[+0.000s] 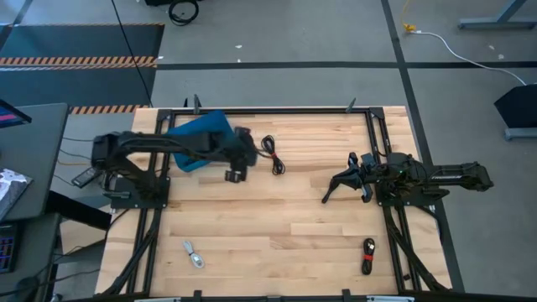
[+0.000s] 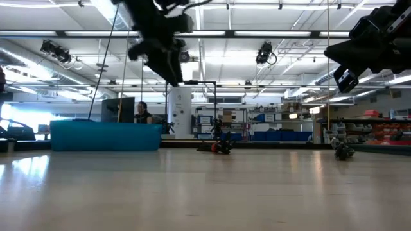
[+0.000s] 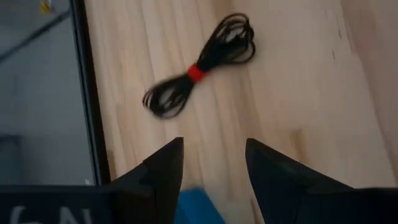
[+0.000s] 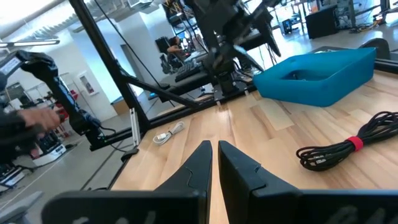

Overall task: Pick and place USB-C Cables
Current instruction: Put the black charger cable into the blue bin

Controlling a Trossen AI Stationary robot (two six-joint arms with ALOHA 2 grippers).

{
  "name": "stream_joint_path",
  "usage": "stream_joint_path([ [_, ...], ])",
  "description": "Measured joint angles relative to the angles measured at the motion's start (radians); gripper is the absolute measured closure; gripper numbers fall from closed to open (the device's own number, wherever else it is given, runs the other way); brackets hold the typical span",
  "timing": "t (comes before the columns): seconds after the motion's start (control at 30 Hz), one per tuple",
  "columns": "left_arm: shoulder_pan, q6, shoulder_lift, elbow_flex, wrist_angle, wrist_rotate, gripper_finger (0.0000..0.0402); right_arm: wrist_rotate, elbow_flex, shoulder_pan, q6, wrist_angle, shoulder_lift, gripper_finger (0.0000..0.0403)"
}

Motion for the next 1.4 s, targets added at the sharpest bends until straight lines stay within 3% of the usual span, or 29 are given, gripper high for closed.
stream_joint_path([
  [0.2, -0.024, 0.091, 0.147, 0.001, 0.209, -0.009, 0.0220, 0.000, 0.000, 0.000, 0.004, 0.001, 0.000, 0.0369],
  [0.47, -0.020, 0.254, 0.281, 0.000, 0.317, -0.080, 0.0219, -0.005, 0.000, 0.007, 0.023, -0.009, 0.007, 0.0369],
  [0.63, -0.014, 0.357, 0.319, 0.000, 0.425, -0.077, 0.0219, -0.001, 0.000, 0.007, 0.023, -0.005, 0.012, 0.0369],
  [1.4, -0.011, 0.416, 0.427, 0.027, 0.575, 0.019, 0.0221, 0.000, 0.000, 0.007, 0.036, -0.004, 0.051, 0.0369],
])
